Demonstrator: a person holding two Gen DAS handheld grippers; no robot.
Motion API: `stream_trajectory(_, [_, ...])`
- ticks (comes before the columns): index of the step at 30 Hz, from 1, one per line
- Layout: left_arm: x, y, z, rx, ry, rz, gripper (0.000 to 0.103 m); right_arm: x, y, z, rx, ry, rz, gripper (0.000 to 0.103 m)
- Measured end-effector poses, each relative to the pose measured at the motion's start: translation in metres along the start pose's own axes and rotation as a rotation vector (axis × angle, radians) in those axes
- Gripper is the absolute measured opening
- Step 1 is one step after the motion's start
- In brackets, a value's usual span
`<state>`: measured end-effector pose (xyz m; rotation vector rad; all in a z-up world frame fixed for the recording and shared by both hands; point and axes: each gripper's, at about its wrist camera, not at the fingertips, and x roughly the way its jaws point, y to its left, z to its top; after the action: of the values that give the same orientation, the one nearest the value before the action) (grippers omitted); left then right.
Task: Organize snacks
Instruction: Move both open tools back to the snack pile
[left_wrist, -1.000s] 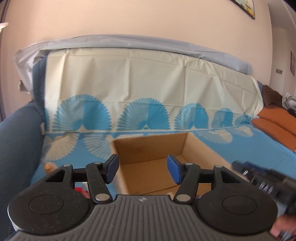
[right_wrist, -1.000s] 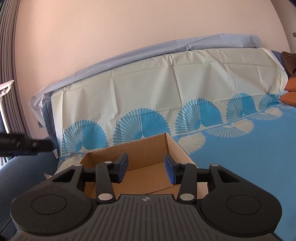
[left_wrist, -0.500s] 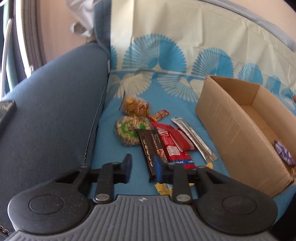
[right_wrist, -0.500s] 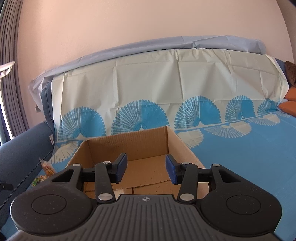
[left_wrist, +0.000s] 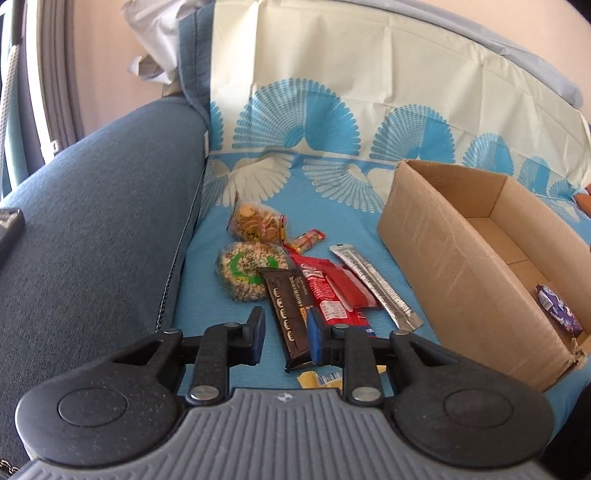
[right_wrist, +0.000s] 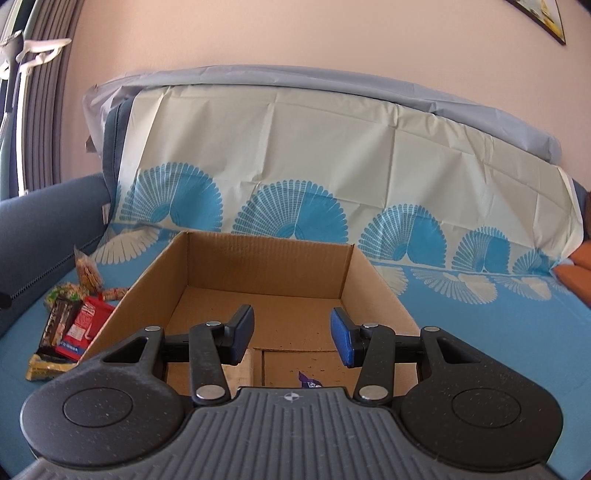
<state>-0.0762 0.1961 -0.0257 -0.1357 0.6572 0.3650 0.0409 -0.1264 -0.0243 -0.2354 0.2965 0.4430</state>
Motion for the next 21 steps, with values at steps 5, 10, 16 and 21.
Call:
stream_trajectory(5, [-0.005, 0.004, -0.001, 0.001, -0.002, -0.058, 0.050, -0.002, 0.006, 0.001, -0.021, -0.013, -0.032, 0.047])
stream_trajectory(10, [-0.009, 0.009, -0.002, -0.009, 0.008, -0.086, 0.074, -0.004, 0.020, 0.007, 0.009, 0.011, -0.006, 0.025])
stream_trajectory(16, [-0.013, 0.015, -0.002, -0.044, 0.003, -0.075, 0.095, -0.023, 0.067, 0.031, 0.125, -0.013, 0.166, 0.024])
stream_trajectory(21, [-0.010, 0.024, 0.000, -0.096, 0.031, -0.049, 0.100, -0.024, 0.122, 0.043, 0.194, -0.001, 0.317, 0.026])
